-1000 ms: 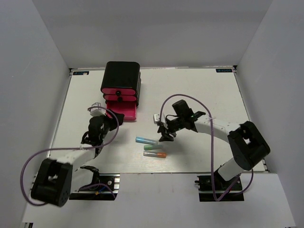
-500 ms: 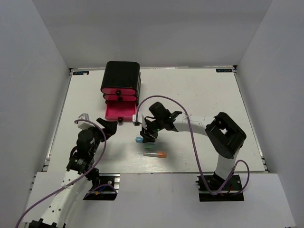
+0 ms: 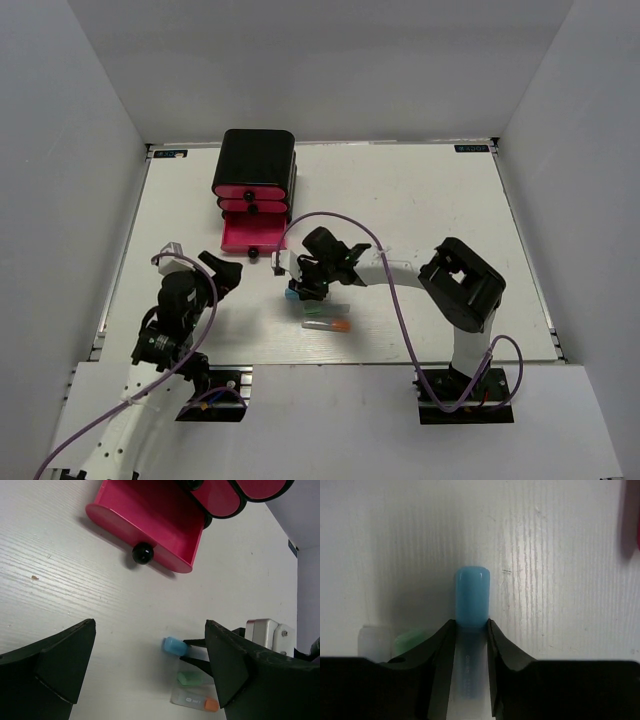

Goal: Sort the stationery into containers
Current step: Grab a piece of stationery with the right arm, then place the stationery into the container

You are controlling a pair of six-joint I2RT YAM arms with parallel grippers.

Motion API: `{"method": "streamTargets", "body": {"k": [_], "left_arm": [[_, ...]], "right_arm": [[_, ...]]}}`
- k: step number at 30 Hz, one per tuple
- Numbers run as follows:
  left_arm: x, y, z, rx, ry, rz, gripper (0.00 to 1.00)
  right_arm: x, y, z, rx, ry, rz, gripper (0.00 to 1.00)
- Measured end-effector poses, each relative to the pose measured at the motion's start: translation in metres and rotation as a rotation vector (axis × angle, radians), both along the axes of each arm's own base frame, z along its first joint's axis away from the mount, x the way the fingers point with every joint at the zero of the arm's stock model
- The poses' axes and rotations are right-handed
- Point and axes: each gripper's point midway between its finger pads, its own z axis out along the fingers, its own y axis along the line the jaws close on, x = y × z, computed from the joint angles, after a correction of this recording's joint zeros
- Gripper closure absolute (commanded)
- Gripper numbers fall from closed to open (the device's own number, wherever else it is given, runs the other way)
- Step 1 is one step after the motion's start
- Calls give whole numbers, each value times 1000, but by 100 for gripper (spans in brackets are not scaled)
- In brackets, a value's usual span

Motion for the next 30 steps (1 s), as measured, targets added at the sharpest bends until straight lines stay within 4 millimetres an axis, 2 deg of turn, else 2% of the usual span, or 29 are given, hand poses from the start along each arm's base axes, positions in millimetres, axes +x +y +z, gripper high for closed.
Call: {"method": "streamTargets", "body": {"k": [4,7,10,12,13,19,21,22,24,26,30], "left_arm": [[-6,2,2,-5,-2,7,0],[-9,3,6,-20,-22,14,4],[-11,3,10,-35,-36,18,8],[-12,3,11,-43,-40,19,8],[-12,2,11,-46,-39,17,8],[-13,-3,8,-62,-21,-5,10],[-13,-5,7,-64,-11,-14,10],[-13,-5,6,-65,-7,-18,9],[-13,-7,6,-69,-4,-24,9],[-14,-8,6,-72,-4,-31,8],[-15,-12,7,-66,-9,-63,9]], "right_arm": [[5,0,-1,2,-33,-3,87],[7,0,1,3,-55,16,93],[9,-1,10,19,-75,40,95],[14,6,32,61,-104,60,95],[20,14,49,98,-129,67,95],[65,71,171,360,-340,110,95],[78,87,196,423,-403,122,95],[85,96,202,445,-427,128,93],[97,112,200,459,-443,135,93],[109,127,188,453,-443,133,91],[126,142,141,402,-418,117,83]]}}
